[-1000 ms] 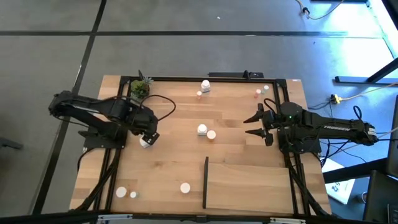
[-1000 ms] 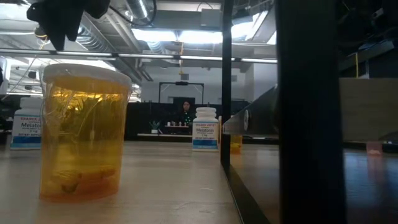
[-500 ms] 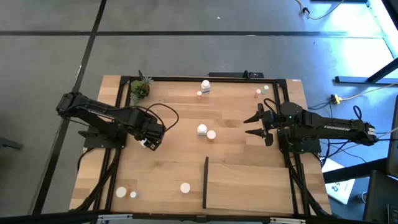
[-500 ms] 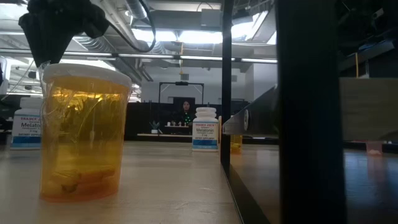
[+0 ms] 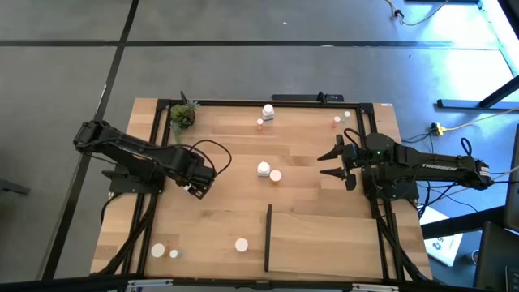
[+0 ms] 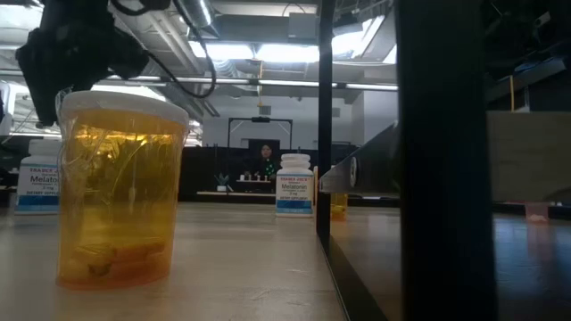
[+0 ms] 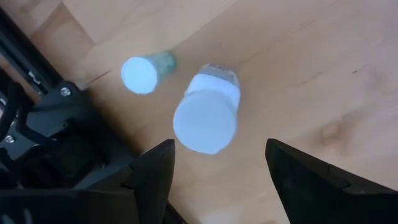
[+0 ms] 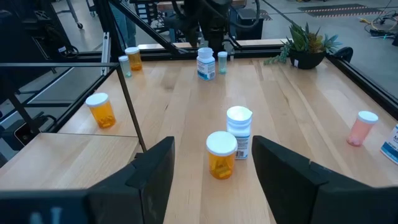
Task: Pick and place medicine bottles onto shelf by color
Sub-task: Move the bottom left white bottle closer to the center
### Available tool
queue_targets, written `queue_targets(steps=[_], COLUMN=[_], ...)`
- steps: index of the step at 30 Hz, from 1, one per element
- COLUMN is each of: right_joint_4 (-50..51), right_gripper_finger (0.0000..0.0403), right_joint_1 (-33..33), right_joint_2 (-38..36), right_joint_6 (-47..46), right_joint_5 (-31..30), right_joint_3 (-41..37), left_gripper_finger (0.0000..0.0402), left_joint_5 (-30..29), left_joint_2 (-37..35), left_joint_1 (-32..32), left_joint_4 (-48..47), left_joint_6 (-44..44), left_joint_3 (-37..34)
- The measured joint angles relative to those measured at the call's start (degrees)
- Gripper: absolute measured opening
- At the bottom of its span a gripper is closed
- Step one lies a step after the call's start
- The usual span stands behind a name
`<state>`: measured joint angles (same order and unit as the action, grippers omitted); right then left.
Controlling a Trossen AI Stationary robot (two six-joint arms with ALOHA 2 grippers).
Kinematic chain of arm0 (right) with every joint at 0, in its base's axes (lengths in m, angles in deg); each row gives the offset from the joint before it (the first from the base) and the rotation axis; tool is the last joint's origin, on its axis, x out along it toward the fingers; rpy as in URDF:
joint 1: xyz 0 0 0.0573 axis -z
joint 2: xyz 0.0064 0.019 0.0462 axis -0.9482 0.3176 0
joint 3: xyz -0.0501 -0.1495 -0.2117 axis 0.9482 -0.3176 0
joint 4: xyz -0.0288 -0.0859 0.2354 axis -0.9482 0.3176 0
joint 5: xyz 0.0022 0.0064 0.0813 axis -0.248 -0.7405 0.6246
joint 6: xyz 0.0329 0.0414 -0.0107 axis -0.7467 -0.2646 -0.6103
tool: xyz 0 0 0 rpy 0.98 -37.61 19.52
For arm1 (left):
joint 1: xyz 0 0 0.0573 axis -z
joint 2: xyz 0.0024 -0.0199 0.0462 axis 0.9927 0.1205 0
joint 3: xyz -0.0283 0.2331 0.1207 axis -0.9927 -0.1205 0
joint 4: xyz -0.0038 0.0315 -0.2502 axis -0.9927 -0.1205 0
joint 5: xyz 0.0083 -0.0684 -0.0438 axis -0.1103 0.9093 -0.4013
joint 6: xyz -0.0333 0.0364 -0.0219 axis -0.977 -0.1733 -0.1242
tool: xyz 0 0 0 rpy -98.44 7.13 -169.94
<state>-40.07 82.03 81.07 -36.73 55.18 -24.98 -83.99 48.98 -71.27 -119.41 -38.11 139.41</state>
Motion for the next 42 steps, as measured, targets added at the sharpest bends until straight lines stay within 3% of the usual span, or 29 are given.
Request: queue_targets(steps=[23,28,42], right_joint_4=[0.0,0.0,0.0], right_gripper_finger=[0.0217,0.0217,0.0217], right_joint_1=[0.0,0.0,0.0], right_joint_2=[0.0,0.0,0.0], right_joint_6=[0.0,0.0,0.0], right_joint_5=[0.0,0.0,0.0], right_joint_3=[0.0,0.0,0.0], left_gripper_finger=[0.0245,0.0245,0.0245], left_joint_5=[-0.8,-3.6,-3.4], left_joint_2=[0.0,0.0,0.0], left_joint_1=[0.0,0.0,0.0], left_joint_4=[7.0,7.1,11.7], left_joint_6=[0.5,0.5,3.1], left_joint_3=[-7.5,-8.0,-9.5])
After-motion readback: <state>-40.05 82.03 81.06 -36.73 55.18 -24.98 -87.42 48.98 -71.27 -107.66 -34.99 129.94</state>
